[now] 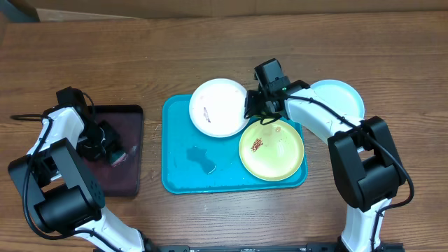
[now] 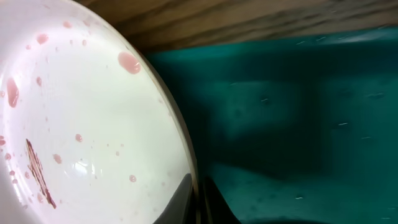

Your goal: Clean dirty plates on tray and stack at the side

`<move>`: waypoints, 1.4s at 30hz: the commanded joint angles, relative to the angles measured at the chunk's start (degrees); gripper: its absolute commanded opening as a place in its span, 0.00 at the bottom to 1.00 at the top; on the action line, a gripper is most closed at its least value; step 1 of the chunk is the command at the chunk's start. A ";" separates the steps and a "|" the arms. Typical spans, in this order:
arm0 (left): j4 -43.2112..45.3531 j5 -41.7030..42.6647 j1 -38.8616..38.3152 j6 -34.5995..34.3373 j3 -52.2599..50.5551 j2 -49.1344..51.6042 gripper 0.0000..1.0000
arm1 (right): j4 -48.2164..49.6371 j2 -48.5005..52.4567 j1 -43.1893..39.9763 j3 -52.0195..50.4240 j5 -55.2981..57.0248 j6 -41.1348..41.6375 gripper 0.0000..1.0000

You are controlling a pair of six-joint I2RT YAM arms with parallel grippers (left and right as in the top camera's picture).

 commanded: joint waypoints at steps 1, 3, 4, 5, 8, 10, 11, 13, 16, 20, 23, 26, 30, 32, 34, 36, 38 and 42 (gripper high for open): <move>-2.34 -0.33 0.28 0.04 1.77 0.13 0.04 | -0.04 0.09 1.07 1.95 -7.04 0.07 0.04; -4.85 -0.26 0.28 0.04 3.67 0.02 0.04 | -1.31 -0.11 1.79 2.29 -8.35 0.11 0.04; -5.86 -0.02 0.28 0.04 4.57 -0.20 0.04 | -2.05 -0.13 2.16 2.47 -8.70 0.09 0.04; -6.69 0.50 0.28 0.04 5.46 -0.44 0.05 | -3.02 -0.17 2.62 2.69 -8.66 0.13 0.04; -8.94 3.61 0.28 0.04 8.13 -1.55 0.04 | -5.31 -0.17 4.46 2.84 -8.59 1.25 0.04; -10.32 5.95 0.26 0.04 9.64 -2.19 0.04 | -6.08 -0.17 5.68 2.84 -8.44 1.57 0.04; -11.02 6.78 0.26 0.07 10.21 -2.43 0.04 | -6.38 -0.17 6.49 2.84 -7.74 1.62 0.04; -12.72 7.65 0.26 0.07 11.23 -2.91 0.04 | -7.32 -0.17 7.93 2.84 -5.53 2.23 0.04; -14.64 7.58 0.22 1.03 11.82 -3.82 0.04 | -10.73 -0.17 9.90 2.84 0.85 7.10 0.04; -16.22 7.58 0.22 3.30 11.82 -5.22 0.04 | -13.05 -0.17 10.97 2.84 1.64 8.92 0.04; -16.11 6.10 0.22 4.20 11.80 -5.86 0.04 | -14.01 -0.15 11.52 2.84 -0.04 8.90 0.04; -13.77 2.10 0.22 4.09 11.10 -5.60 0.04 | -14.16 -0.15 12.57 2.84 -0.44 8.90 0.04; -10.34 2.91 0.13 3.65 7.45 -5.46 0.04 | -13.20 -0.15 13.57 2.84 -0.42 8.92 0.04; -8.37 2.86 0.09 3.65 5.09 -5.46 0.04 | -12.96 -0.15 13.62 2.84 -0.42 8.92 0.04; -7.82 2.89 0.11 3.65 4.09 -5.46 0.04 | -13.25 -0.15 13.62 2.82 -0.42 8.92 0.04; -8.11 4.00 0.28 3.50 4.55 -5.60 0.04 | -14.12 -0.15 13.62 2.82 -0.39 9.16 0.04; -9.03 5.84 0.33 3.48 5.95 -5.92 0.04 | -14.64 -0.15 13.62 2.67 0.33 10.71 0.04; -12.68 14.36 0.31 3.74 11.58 -6.62 0.04 | -14.64 -0.15 13.62 2.16 7.45 13.68 0.04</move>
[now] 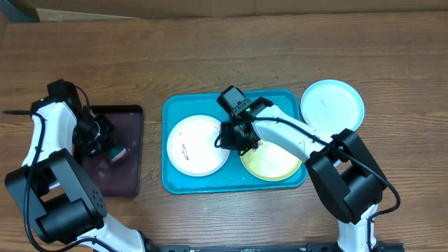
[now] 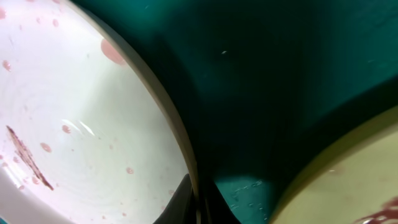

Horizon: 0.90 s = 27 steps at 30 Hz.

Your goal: Clean dirty plates on tray and stack at the side

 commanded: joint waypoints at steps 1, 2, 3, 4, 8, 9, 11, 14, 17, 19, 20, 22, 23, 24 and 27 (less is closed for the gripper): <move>-2.29 8.81 0.31 0.90 6.27 -2.86 0.04 | 0.13 -0.15 0.00 0.90 7.34 3.13 0.04; -3.58 10.80 0.24 1.31 7.89 -3.15 0.04 | 0.33 -0.15 0.00 0.90 8.17 3.17 0.04; -4.52 12.04 0.07 1.75 9.09 -3.50 0.04 | 0.52 -0.15 -0.02 0.90 8.76 3.85 0.04; -5.11 12.28 -0.20 2.14 9.75 -3.82 0.05 | 0.59 -0.15 -0.13 0.90 9.18 4.48 0.04; -5.44 8.24 -2.27 5.22 9.68 -4.48 0.04 | 1.38 -0.15 -0.24 0.90 10.14 4.57 0.04; -5.29 5.64 -2.95 5.11 9.14 -4.39 0.04 | 1.40 -0.15 -0.28 0.90 10.25 4.57 0.04; -4.22 1.09 -4.46 4.98 6.75 -4.37 0.04 | 1.38 -0.15 -0.28 0.90 10.82 4.55 0.04; -1.51 -3.21 -5.77 1.95 2.01 -4.37 0.04 | 1.33 -0.15 -0.33 0.90 11.13 4.57 0.04; 2.21 -7.21 -5.81 0.07 -1.88 -4.37 0.04 | 1.16 -0.15 -0.33 0.90 11.13 4.57 0.04; 1.95 -7.63 -5.14 -0.09 -1.86 -4.37 0.04 | 0.81 -0.15 -0.33 0.90 11.34 4.55 0.04; 0.59 -7.21 -4.63 -0.11 -0.85 -4.63 0.04 | 0.50 -0.15 -0.33 0.90 11.85 4.55 0.04; -2.38 -6.25 -4.04 -0.79 1.77 -4.63 0.04 | 0.35 -0.15 -0.33 0.90 12.61 4.55 0.04; -4.48 -5.05 -3.69 -0.92 4.04 -4.63 0.04 | 0.37 -0.15 -0.33 0.90 12.98 4.57 0.04; -6.23 -4.13 -3.48 -0.92 6.01 -4.63 0.04 | 0.52 -0.15 -0.33 0.90 13.05 4.57 0.04; -9.09 -4.92 -3.45 -0.70 10.40 -4.74 0.04 | 0.72 -0.15 -0.33 0.90 12.98 4.57 0.04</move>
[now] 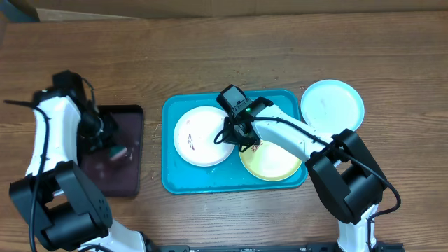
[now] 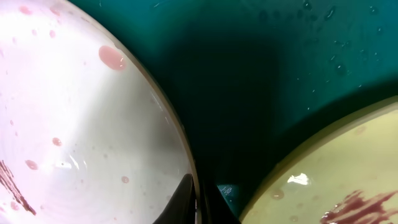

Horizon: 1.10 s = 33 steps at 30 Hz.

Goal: Clean dirty plates on tray and stack at the side
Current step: 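Dip the sponge in the black tray's water with the left gripper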

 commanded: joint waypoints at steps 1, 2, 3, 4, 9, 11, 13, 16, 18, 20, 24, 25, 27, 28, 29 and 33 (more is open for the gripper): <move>0.31 -2.64 0.09 -0.79 4.66 -1.07 0.04 | -0.15 -0.15 -0.31 0.59 4.00 0.44 0.04; 1.40 -5.35 -0.04 -0.83 3.76 -0.92 0.04 | -0.11 -0.15 -0.31 0.59 4.00 0.44 0.04; 3.04 -7.13 -0.26 -0.92 1.95 -0.72 0.04 | 0.11 -0.15 -0.31 0.59 4.00 0.44 0.04; 4.70 -7.52 -0.26 -1.03 -0.22 -0.63 0.04 | 0.39 -0.15 -0.31 0.59 3.96 0.44 0.05; 11.34 -6.54 -0.22 -1.66 -10.23 0.24 0.04 | 1.11 -0.15 -0.31 0.59 3.98 0.39 0.06; 10.03 -6.51 0.28 -1.86 -9.46 0.20 0.04 | 0.83 -0.15 -0.31 0.59 3.98 0.00 0.04; 6.73 -6.25 1.22 -1.88 -6.03 -0.15 0.04 | 0.72 -0.15 -0.31 0.59 4.22 0.00 0.04; -0.50 -4.55 2.82 -1.86 2.82 -0.26 0.04 | 1.16 -0.15 -0.33 0.61 5.33 0.02 0.04; -5.20 -2.95 3.28 -1.77 9.20 -0.31 0.04 | 1.60 -0.15 -0.48 0.61 6.16 0.00 0.04; -8.31 -1.66 3.10 -1.33 13.99 -0.31 0.04 | 1.75 -0.15 -1.01 0.61 6.34 0.02 0.04; -9.53 -1.66 1.53 -1.42 15.45 -0.28 0.04 | 0.96 -0.15 -3.04 0.61 6.32 0.02 0.04; -8.66 -1.92 1.07 -1.40 13.99 -0.24 0.04 | 0.55 -0.15 -3.78 0.61 6.32 0.02 0.04; -5.44 -1.81 0.70 -1.44 9.29 -0.22 0.04 | -0.26 -0.15 -5.18 0.61 5.73 -0.02 0.04; -3.87 -1.81 0.70 -1.44 7.19 -0.15 0.04 | -0.44 -0.15 -5.75 0.61 4.76 -0.20 0.04; -1.51 -1.99 0.70 -1.42 4.20 -0.09 0.04 | -0.35 -0.15 -6.23 0.61 3.23 -1.11 0.04; 3.39 -3.98 1.03 -1.42 -3.08 -0.07 0.04 | 1.53 -0.15 -6.58 0.61 -1.95 -8.02 0.04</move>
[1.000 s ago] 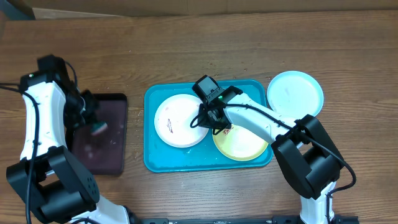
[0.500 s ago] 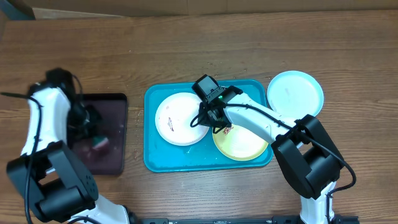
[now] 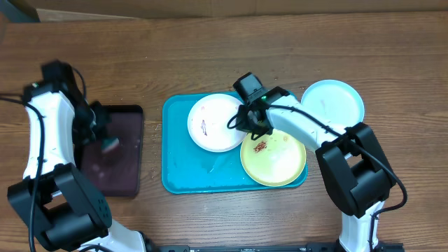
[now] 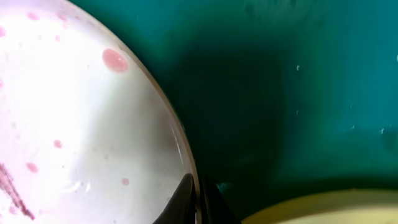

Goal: Clean dirty plates on tray and stack at the side
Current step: 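Dip the sponge in the black tray's water with the left gripper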

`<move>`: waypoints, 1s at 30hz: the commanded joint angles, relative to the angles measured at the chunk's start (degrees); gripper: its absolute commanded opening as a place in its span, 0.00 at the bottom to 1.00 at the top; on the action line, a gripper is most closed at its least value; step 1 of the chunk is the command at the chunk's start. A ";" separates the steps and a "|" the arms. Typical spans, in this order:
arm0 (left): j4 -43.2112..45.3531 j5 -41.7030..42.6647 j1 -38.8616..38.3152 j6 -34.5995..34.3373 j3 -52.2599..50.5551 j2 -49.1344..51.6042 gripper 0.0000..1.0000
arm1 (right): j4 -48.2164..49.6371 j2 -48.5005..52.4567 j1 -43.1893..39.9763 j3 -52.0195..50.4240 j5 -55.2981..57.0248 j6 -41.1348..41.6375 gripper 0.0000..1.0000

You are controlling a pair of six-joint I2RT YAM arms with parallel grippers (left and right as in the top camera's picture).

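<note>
A white plate (image 3: pixel 213 122) with pink smears sits in the back middle of the teal tray (image 3: pixel 183 178). My right gripper (image 3: pixel 243 120) is shut on its right rim. In the right wrist view the dark fingertips (image 4: pixel 185 198) pinch the white plate (image 4: pixel 81 124) at its edge, above the teal tray (image 4: pixel 286 93). A yellow plate (image 3: pixel 276 161) with red stains lies in the tray's right front; its rim (image 4: pixel 311 210) shows low in the wrist view. My left gripper (image 3: pixel 100 129) hangs over a dark tray (image 3: pixel 126 164), shut on a small sponge (image 3: pixel 108 145).
A clean light blue plate (image 3: pixel 334 103) rests on the wooden table just right of the teal tray. A wet patch (image 3: pixel 210 166) shows on the tray floor. Cardboard lies at the table's far edge.
The white plate, still in my right gripper, has shifted right and toward the back of the tray. My left arm has drawn back, and the sponge sits a little further back over the dark tray.
The white plate was first at the tray's back edge, gripped on its right rim. Then it lay at the tray's front left, then slightly nearer the middle, and now back middle. My left gripper stayed over the dark tray with the sponge throughout.
</note>
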 commanded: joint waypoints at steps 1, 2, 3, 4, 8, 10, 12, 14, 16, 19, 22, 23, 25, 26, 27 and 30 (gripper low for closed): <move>0.76 -1.33 0.57 -0.22 -3.52 -0.02 0.04 | 0.52 -0.15 0.28 0.39 -2.19 -4.94 0.04; 0.31 -1.27 0.70 -0.22 -3.21 -0.07 0.04 | 0.70 -0.15 0.57 0.39 -2.16 -4.94 0.04; -0.50 -1.03 0.81 -0.24 -2.38 -0.15 0.04 | 0.90 -0.15 0.87 0.39 -2.16 -4.94 0.04; -2.32 -0.35 0.96 -0.22 -0.20 -0.17 0.04 | 1.11 -0.15 1.20 0.39 -2.19 -4.96 0.04; -7.69 2.38 1.03 -0.20 8.11 -0.17 0.04 | 1.11 -0.15 1.75 0.39 -2.16 -4.94 0.04; -9.60 2.99 1.01 -0.17 11.69 -0.31 0.04 | 1.11 -0.15 1.88 0.39 -2.16 -5.11 0.04; -9.33 2.58 0.85 0.68 12.81 -0.79 0.04 | 1.09 -0.15 1.92 0.39 -2.40 -7.23 0.04; -8.50 1.07 0.85 0.87 12.15 -0.76 0.04 | 0.79 -0.15 2.01 0.39 -2.43 -9.09 0.04; -6.78 0.81 0.87 0.87 9.53 -0.68 0.04 | 0.44 -0.15 2.16 0.37 -2.40 -9.22 0.04; -3.04 1.07 0.85 0.81 3.82 -0.68 0.04 | 0.26 -0.15 2.75 0.37 -3.04 -11.06 0.04; -0.68 -0.22 0.90 1.29 0.48 -0.68 0.04 | 0.17 -0.15 3.78 0.33 -3.85 -12.46 0.04; -0.68 -0.57 1.09 1.27 0.48 -0.68 0.04 | 0.24 -0.15 4.22 0.11 -3.52 -12.46 0.04; -1.36 0.42 1.55 1.29 1.64 -0.92 0.04 | 0.33 -0.15 4.90 -0.17 -2.58 -12.44 0.04; -2.14 1.11 1.81 1.31 2.89 -0.94 0.04 | 0.59 -0.15 5.07 -0.35 -2.36 -12.41 0.04; -3.48 1.88 2.03 1.31 4.61 -1.03 0.04 | 0.90 -0.15 5.27 -0.42 -2.38 -12.41 0.04; -8.66 3.50 2.16 1.46 11.76 -1.09 0.04 | 1.55 -0.15 5.46 -0.42 -2.45 -12.39 0.04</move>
